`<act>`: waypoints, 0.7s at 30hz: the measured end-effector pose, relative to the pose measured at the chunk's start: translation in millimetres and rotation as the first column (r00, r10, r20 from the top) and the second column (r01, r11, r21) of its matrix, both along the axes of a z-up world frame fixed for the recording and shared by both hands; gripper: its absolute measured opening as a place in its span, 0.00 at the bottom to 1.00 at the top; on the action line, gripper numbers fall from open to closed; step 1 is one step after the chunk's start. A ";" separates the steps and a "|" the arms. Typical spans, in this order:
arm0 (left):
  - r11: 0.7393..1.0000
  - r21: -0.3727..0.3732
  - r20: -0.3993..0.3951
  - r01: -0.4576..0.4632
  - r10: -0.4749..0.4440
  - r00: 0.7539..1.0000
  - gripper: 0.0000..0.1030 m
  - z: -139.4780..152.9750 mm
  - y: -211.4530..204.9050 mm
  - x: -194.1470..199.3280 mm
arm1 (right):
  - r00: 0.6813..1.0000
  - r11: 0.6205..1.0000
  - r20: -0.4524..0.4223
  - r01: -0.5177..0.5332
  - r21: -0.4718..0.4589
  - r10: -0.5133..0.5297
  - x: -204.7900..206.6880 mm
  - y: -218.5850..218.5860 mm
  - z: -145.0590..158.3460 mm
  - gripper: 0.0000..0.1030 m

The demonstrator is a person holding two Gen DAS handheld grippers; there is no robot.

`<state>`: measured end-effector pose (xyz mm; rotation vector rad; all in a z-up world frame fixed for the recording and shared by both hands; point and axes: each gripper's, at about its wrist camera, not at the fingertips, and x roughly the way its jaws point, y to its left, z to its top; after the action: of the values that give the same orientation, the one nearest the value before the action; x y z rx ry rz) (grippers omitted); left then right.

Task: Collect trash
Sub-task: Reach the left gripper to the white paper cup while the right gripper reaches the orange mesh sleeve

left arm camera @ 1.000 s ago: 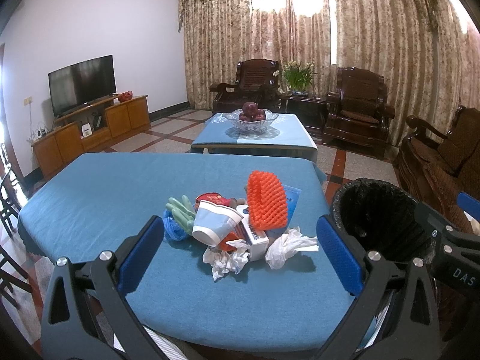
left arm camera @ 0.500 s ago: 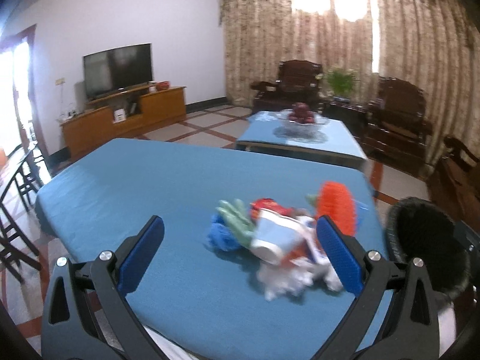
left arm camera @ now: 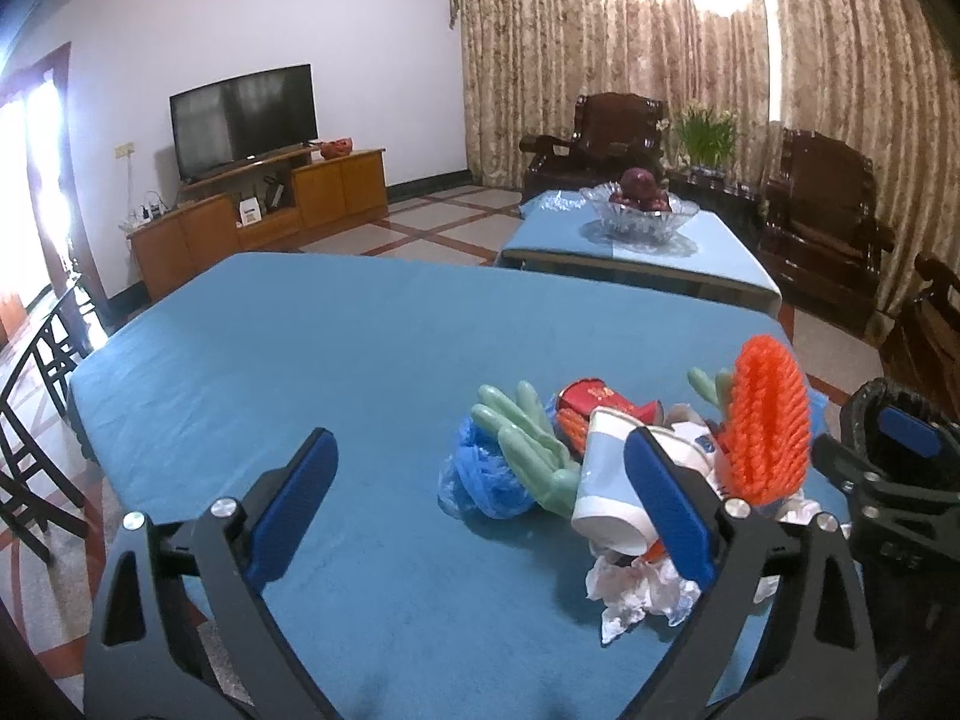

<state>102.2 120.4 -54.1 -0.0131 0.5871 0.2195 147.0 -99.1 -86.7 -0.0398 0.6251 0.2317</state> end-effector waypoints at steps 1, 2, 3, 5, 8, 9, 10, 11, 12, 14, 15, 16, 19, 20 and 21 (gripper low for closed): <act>1.000 -0.003 -0.006 0.001 -0.001 1.000 0.87 -2.7 1.3 2.1 | 1.000 1.000 -0.008 -0.004 -0.001 0.004 4.6 2.9 -3.9 0.83; 1.000 -0.009 -0.014 0.001 -0.002 1.000 0.86 -5.0 3.3 3.9 | 1.000 1.000 -0.016 -0.007 -0.003 0.007 8.5 3.3 -6.0 0.82; 1.000 -0.014 -0.018 0.001 -0.001 1.000 0.85 -6.9 5.1 5.4 | 1.000 1.000 -0.025 -0.011 -0.007 0.011 12.0 5.0 -9.2 0.80; 1.000 -0.022 -0.021 0.003 -0.003 1.000 0.84 -9.5 7.3 8.6 | 0.999 1.000 -0.047 -0.022 -0.008 0.022 17.3 6.5 -15.0 0.77; 0.999 -0.033 -0.028 0.007 -0.008 1.000 0.84 -14.2 8.5 12.0 | 0.995 0.998 -0.081 -0.056 0.009 0.057 23.1 9.9 -22.8 0.59; 0.999 -0.041 -0.032 0.011 -0.012 0.999 0.84 -15.4 8.3 13.2 | 0.993 0.997 -0.094 -0.074 0.022 0.076 24.4 10.4 -24.1 0.48; 0.999 -0.048 -0.036 0.017 -0.019 0.999 0.84 -16.8 7.5 14.8 | 0.990 0.995 -0.107 -0.092 0.039 0.096 25.4 10.2 -26.4 0.44; 0.998 -0.053 -0.039 0.022 -0.024 0.999 0.84 -19.0 7.2 18.0 | 0.988 0.994 -0.113 -0.100 0.046 0.105 25.1 9.2 -28.0 0.34; 0.998 -0.056 -0.044 0.027 -0.030 0.999 0.84 -20.7 6.0 19.6 | 0.984 0.990 -0.122 -0.123 0.065 0.130 25.1 8.4 -28.8 0.23; 0.997 -0.068 -0.053 0.042 -0.046 0.998 0.84 -24.9 3.3 23.3 | 0.982 0.987 -0.112 -0.145 0.069 0.152 23.7 9.9 -27.5 0.12; 0.996 -0.072 -0.057 0.048 -0.052 0.997 0.84 -26.9 2.2 25.3 | 0.981 0.986 -0.105 -0.154 0.067 0.160 21.3 9.3 -26.1 0.08; 0.995 -0.078 -0.062 0.057 -0.062 0.996 0.84 -29.6 0.9 27.0 | 0.981 0.984 -0.095 -0.166 0.065 0.171 18.5 8.4 -23.7 0.08; 0.993 -0.086 -0.074 0.079 -0.086 0.994 0.84 -34.2 -5.0 30.6 | 0.981 0.981 -0.074 -0.171 0.090 0.178 12.5 1.3 -17.3 0.06; 0.992 -0.086 -0.078 0.088 -0.095 0.992 0.84 -35.8 -8.0 32.8 | 0.982 0.980 -0.063 -0.170 0.100 0.177 9.8 -2.1 -14.2 0.06; 0.992 -0.086 -0.081 0.095 -0.102 0.991 0.84 -37.5 -11.3 35.5 | 0.982 0.980 -0.059 -0.170 0.100 0.177 10.3 -3.8 -12.2 0.06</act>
<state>137.7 109.0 -91.6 -0.0543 0.6797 0.0997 157.3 -103.0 -98.9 0.0045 0.6784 0.4328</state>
